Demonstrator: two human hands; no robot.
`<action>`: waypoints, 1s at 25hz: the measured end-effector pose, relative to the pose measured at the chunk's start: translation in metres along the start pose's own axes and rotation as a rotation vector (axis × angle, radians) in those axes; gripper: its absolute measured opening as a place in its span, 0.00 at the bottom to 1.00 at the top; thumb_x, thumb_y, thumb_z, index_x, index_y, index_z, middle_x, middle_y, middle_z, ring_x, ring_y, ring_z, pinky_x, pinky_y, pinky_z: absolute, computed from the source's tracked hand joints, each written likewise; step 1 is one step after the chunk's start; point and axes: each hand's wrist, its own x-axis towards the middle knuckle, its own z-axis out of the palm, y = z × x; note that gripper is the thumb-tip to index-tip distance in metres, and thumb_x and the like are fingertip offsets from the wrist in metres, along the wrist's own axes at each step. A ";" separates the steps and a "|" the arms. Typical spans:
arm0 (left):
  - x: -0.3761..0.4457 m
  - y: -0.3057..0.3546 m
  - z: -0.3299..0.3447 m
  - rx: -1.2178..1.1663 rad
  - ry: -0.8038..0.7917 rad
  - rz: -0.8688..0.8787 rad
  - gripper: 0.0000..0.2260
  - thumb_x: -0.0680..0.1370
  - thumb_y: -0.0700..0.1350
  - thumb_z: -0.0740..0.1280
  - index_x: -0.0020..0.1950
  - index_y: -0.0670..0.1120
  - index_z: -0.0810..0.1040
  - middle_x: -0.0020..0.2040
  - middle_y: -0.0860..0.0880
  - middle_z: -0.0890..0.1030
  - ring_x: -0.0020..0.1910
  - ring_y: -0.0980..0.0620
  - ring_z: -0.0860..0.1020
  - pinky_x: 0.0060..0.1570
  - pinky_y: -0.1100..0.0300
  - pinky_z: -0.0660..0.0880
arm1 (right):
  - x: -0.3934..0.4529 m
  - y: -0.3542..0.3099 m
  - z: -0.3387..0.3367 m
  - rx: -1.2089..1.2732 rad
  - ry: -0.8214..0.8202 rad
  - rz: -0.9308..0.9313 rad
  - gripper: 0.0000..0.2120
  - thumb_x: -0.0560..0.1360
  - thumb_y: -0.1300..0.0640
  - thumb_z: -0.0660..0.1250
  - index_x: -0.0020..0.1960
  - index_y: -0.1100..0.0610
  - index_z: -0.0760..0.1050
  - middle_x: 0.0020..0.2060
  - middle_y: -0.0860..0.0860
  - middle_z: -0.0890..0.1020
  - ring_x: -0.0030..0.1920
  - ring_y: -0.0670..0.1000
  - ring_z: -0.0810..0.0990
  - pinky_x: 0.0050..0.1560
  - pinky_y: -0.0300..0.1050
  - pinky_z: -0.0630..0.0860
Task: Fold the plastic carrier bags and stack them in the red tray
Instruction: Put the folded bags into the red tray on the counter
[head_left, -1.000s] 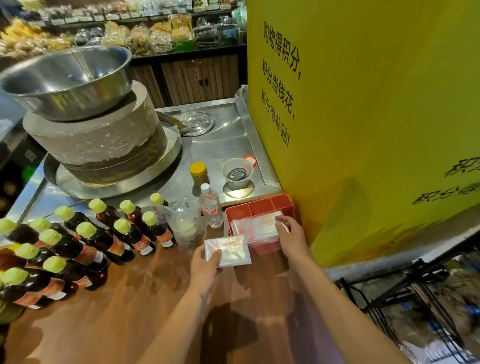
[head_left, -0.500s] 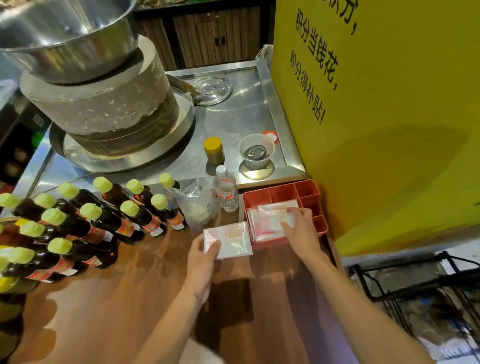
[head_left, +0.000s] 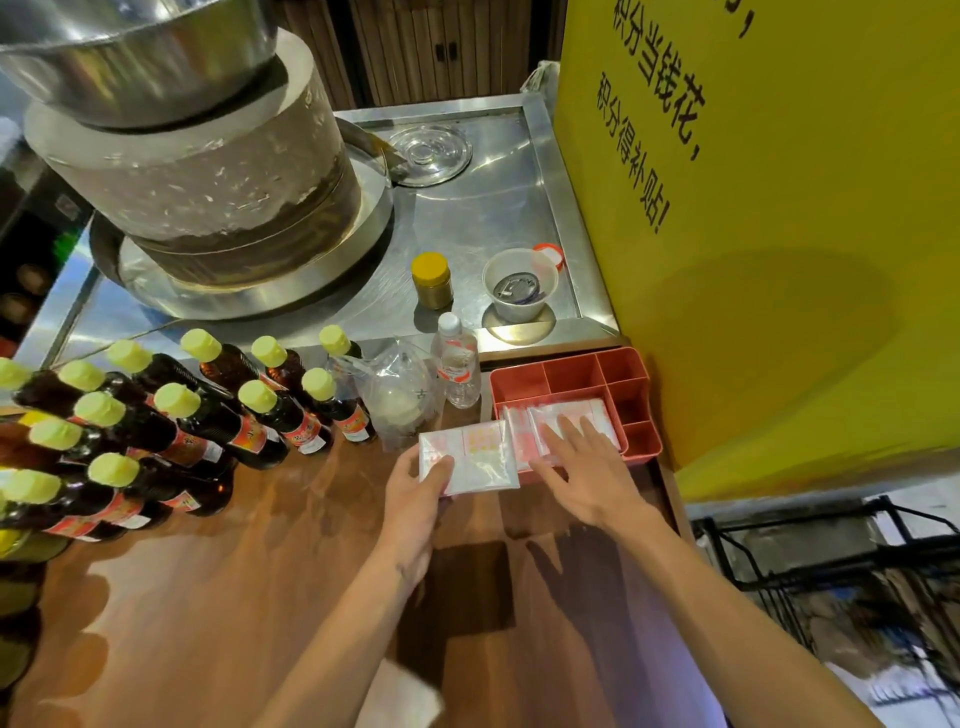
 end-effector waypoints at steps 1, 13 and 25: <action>0.001 0.001 0.000 -0.010 -0.006 0.000 0.13 0.81 0.43 0.67 0.66 0.48 0.75 0.57 0.46 0.84 0.55 0.48 0.83 0.57 0.49 0.79 | 0.002 0.003 0.002 -0.027 -0.028 -0.006 0.35 0.78 0.29 0.42 0.81 0.41 0.46 0.82 0.47 0.46 0.81 0.55 0.42 0.78 0.57 0.41; 0.015 -0.007 0.014 0.048 -0.005 -0.020 0.15 0.81 0.44 0.67 0.67 0.51 0.73 0.57 0.49 0.84 0.56 0.51 0.83 0.58 0.51 0.79 | 0.051 0.013 -0.022 -0.222 -0.555 0.021 0.41 0.77 0.26 0.50 0.81 0.42 0.37 0.81 0.46 0.37 0.81 0.56 0.39 0.78 0.62 0.44; 0.000 0.012 0.045 0.096 -0.044 0.014 0.10 0.82 0.45 0.66 0.63 0.51 0.76 0.57 0.51 0.84 0.56 0.54 0.82 0.54 0.57 0.79 | -0.018 -0.008 -0.063 0.773 0.125 0.138 0.17 0.82 0.43 0.61 0.69 0.45 0.72 0.65 0.42 0.75 0.62 0.43 0.73 0.56 0.38 0.73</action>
